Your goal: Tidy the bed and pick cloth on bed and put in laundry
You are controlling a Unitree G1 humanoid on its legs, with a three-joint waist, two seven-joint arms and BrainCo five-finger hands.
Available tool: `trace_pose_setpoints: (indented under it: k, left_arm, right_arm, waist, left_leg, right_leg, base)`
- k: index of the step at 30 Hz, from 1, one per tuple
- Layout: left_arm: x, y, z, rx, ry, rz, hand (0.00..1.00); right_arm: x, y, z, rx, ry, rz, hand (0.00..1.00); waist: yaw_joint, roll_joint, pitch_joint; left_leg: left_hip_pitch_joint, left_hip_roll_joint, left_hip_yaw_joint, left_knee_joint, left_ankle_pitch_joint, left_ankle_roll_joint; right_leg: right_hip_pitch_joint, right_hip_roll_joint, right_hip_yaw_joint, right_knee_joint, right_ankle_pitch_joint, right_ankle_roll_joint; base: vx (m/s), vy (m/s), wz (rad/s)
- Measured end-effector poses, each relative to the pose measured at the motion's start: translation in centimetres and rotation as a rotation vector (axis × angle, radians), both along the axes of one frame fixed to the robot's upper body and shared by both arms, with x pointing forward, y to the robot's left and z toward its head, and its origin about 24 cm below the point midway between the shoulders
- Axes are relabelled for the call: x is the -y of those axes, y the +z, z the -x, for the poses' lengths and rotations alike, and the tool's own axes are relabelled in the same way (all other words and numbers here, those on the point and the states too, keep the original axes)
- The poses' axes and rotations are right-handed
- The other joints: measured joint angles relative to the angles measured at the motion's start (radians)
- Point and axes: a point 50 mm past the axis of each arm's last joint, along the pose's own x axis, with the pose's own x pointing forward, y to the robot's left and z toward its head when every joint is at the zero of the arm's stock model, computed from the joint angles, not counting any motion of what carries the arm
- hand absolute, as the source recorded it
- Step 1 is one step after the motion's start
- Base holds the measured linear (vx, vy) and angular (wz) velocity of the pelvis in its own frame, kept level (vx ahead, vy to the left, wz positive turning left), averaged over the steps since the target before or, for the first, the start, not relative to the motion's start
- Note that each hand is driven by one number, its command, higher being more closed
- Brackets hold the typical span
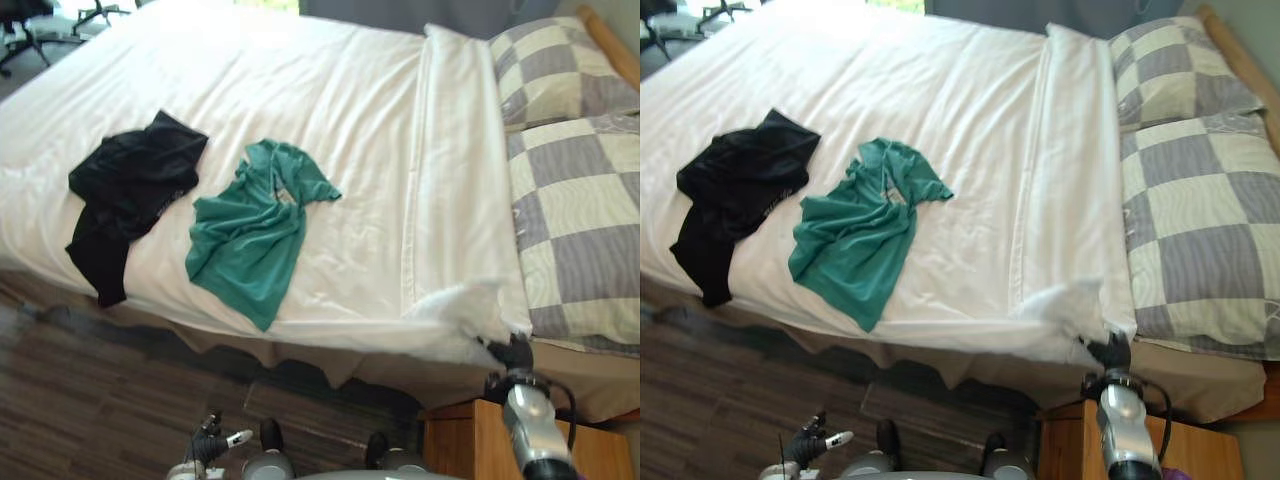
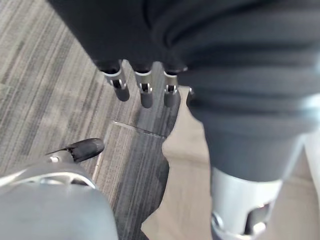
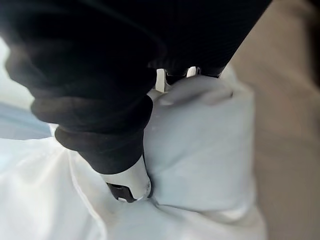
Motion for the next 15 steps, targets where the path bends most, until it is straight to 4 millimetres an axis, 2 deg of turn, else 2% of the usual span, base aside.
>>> trace_pose_setpoints:
  k: [3,7,10,13,15]
  left_arm:
    - [0.4,-0.3,0.3,-0.015,0.007,0.013,0.0]
    - [1.4,-0.7,0.4,-0.056,0.008,0.032,0.0]
    - [1.9,-1.2,1.3,-0.119,0.021,0.054,0.0]
    - [1.7,-1.4,2.0,-0.159,0.067,0.056,0.0]
    - [1.5,-1.5,2.7,-0.183,0.094,0.06,0.0]
  right_arm:
    - [-0.5,-2.0,2.5,-0.064,-0.117,-0.049,0.0]
    - [-0.2,-2.4,4.2,-0.044,-0.284,-0.099,0.0]
    - [0.4,-2.7,5.4,0.011,-0.486,-0.204,0.0]
    - [2.2,-2.7,7.9,0.072,-0.742,-0.243,0.0]
    - [4.6,-0.8,9.5,0.179,-0.871,-0.188,0.0]
  waist:
    - [-0.023,0.018,-0.018]
    - [-0.024,0.038,-0.03]
    - [-0.023,0.039,-0.037]
    - [-0.022,0.037,-0.038]
    - [-0.026,0.036,-0.042]
  left_leg:
    - [0.007,0.004,0.012,0.0,-0.007,-0.006]
    - [0.042,0.007,0.039,0.0,-0.019,-0.006]
    - [0.047,0.006,0.055,0.0,-0.034,-0.006]
    - [0.055,0.002,0.078,0.0,-0.043,-0.003]
    - [0.068,0.001,0.087,0.0,-0.05,-0.003]
  right_leg:
    - [0.002,0.004,0.009,-0.005,0.002,-0.002]
    - [0.034,0.01,0.03,-0.032,0.014,0.004]
    - [0.037,0.01,0.043,-0.041,0.014,0.006]
    - [0.049,0.007,0.056,-0.055,0.021,0.013]
    - [0.059,-0.002,0.057,-0.057,0.025,0.016]
  base:
    - [-0.01,0.016,-0.11]
    - [-0.01,0.013,-0.17]
    - [-0.01,0.024,-0.11]
    - [0.07,0.013,-0.18]
    - [0.09,0.011,-0.1]
